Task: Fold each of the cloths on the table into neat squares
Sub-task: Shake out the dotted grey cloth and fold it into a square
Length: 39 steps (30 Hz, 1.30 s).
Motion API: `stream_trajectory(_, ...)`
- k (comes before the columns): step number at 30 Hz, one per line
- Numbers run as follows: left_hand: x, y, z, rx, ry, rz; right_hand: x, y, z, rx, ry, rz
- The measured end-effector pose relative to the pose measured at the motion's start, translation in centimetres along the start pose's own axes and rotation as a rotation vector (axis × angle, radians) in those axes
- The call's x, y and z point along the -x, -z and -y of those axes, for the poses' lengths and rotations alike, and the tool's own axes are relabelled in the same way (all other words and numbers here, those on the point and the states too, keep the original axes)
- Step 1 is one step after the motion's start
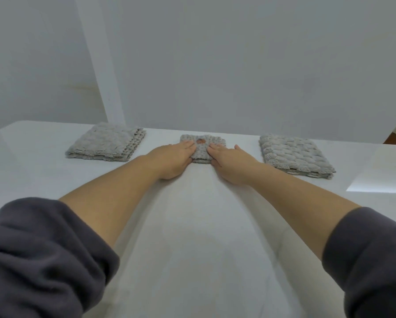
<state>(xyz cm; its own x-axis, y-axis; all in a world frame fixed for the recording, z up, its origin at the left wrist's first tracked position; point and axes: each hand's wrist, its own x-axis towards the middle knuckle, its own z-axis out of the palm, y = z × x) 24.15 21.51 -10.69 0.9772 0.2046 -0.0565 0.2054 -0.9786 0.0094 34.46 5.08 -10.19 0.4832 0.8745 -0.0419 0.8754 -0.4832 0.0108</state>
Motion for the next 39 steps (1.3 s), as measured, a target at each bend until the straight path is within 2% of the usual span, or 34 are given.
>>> stream_trajectory(4, -1.4, -0.1, 0.3, -0.006, 0.037, -0.007, -1.5, -0.2, -0.1, -0.009, -0.033, 0.011)
stream_trajectory(9, -1.8, 0.7, 0.0, 0.013, 0.051, 0.063, -2.3, 0.2, -0.6, -0.070, -0.036, 0.032)
stream_trajectory(12, -1.6, 1.2, -0.7, -0.022, 0.052, 0.025, -1.9, 0.5, -0.7, -0.085, -0.042, 0.009)
stream_trajectory(15, -1.0, 0.8, -1.5, -0.062, 0.083, 0.111, -1.3, 0.2, -0.5, -0.083, -0.033, 0.051)
stream_trajectory(18, -0.9, 1.0, -1.6, -0.066, 0.093, -0.003, -0.7, 0.2, -2.6, -0.044, -0.135, -0.083)
stream_trajectory(21, -0.6, 1.6, 0.9, -0.126, 0.261, -0.198, 1.0, 0.2, -6.4, 0.098, -0.401, -0.102)
stream_trajectory(23, 0.2, 1.4, 3.8, -0.152, 0.447, -0.197, 2.3, -0.1, -8.2, 0.038, -0.534, -0.046)
stream_trajectory(25, 1.7, 0.2, 6.0, -0.123, 0.594, -0.143, 3.2, -0.2, -9.1, -0.074, -0.575, 0.000)
stream_trajectory(27, 2.9, -1.2, 7.1, -0.047, 0.657, -0.125, 3.4, -0.4, -9.7, -0.107, -0.532, 0.008)
stream_trajectory(32, 2.3, -0.9, 8.4, 0.081, 0.666, -0.095, 3.7, -0.2, -12.0, -0.105, -0.520, -0.009)
stream_trajectory(39, 2.2, -1.6, 11.8, 0.100, 0.595, -0.139, 4.3, -0.2, -14.7, -0.111, -0.577, -0.020)
